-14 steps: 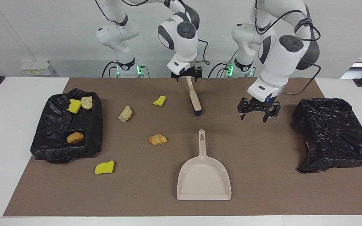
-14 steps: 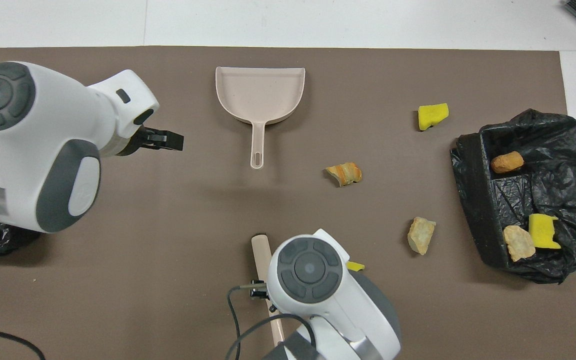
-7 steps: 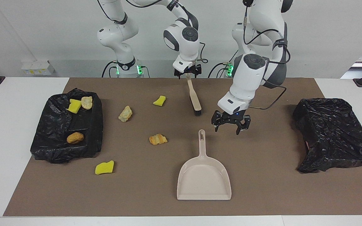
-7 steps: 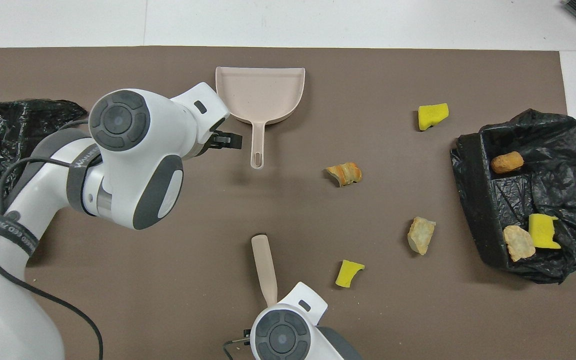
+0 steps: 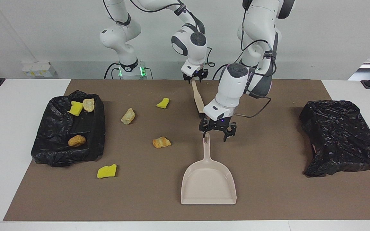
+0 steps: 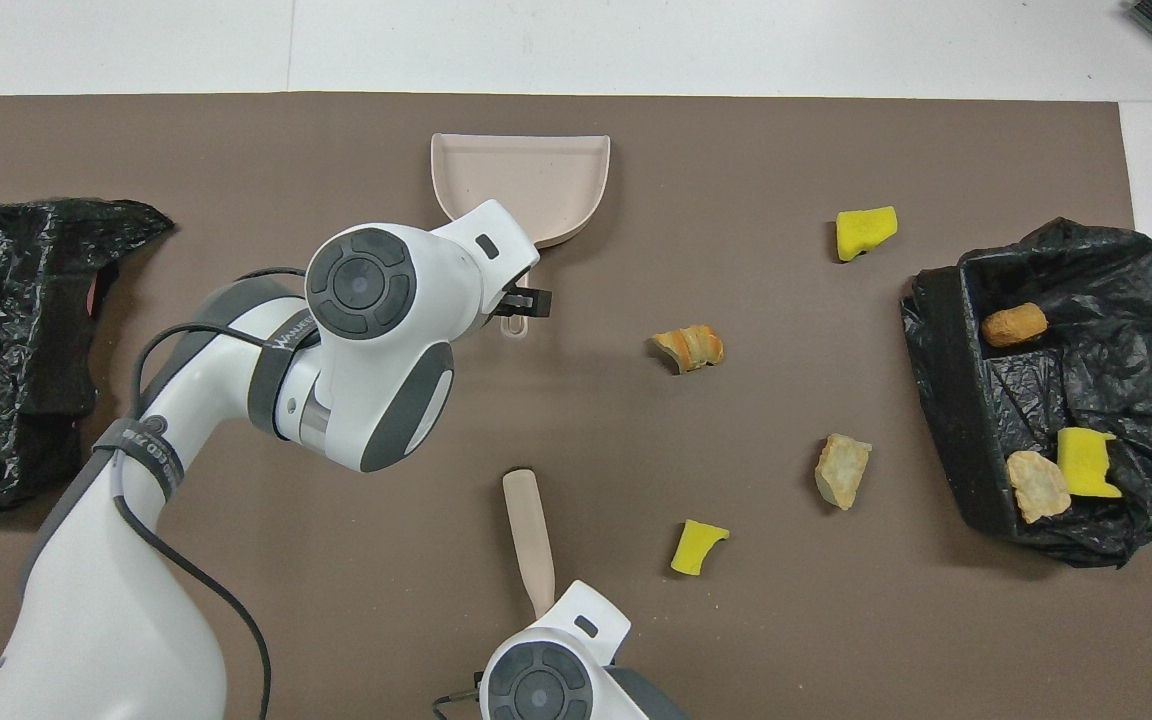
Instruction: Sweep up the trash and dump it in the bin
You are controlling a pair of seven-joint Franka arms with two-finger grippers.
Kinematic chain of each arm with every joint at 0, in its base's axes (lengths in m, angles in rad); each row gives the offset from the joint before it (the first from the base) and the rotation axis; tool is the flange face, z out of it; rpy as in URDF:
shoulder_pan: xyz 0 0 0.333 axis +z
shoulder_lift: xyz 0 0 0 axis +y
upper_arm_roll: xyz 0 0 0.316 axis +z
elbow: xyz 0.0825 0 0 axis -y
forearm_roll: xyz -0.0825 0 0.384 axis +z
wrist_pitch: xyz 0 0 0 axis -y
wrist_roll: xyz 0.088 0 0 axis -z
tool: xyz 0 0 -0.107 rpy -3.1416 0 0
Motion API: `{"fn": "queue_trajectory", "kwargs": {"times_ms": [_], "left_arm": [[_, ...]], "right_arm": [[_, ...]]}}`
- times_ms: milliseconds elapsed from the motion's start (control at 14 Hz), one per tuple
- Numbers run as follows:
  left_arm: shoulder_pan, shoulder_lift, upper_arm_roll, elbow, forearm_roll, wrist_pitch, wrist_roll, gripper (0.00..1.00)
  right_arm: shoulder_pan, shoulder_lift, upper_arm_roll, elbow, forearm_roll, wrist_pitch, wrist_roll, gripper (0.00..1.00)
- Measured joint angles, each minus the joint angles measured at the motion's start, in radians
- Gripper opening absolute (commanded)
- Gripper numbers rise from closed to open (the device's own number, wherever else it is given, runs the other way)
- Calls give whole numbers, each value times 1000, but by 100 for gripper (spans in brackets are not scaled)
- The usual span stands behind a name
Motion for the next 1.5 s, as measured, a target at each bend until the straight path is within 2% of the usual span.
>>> {"fn": "queue_trajectory", "kwargs": {"times_ms": [215,286,429,644,787,859,930,1002,1145,1503], "left_arm": [[-26,45,1,0,0,33,-31,100],[-34,63,1,0,0,54,-43,89],[-37,82,5,4,0,70,-61,54],[-37,83,16,10,14,72,-63,53],[-37,83,19,19,20,73,-64,52],[-37,83,19,23,22,73,-65,37],[-37,83,20,25,23,73,-65,4],[-37,83,20,26,24,73,-66,0],[-36,83,21,27,34,77,-67,0],[-10,75,38,37,45,54,-27,0]], "right_arm": [[0,-7,-4,4,0,0,20,0],[0,-14,-6,5,0,0,21,0],[-6,-38,-12,5,0,-2,26,0],[-52,-113,-17,-14,-4,-50,62,0],[-130,-196,-18,-62,-11,-101,69,0],[-176,-236,-19,-87,-16,-134,69,0],[-220,-272,-20,-104,-31,-176,69,0],[-267,-307,-21,-116,-73,-220,69,0],[-342,-347,-23,-127,-134,-270,69,0],[-514,-352,-22,-143,-152,-305,69,0]]}}
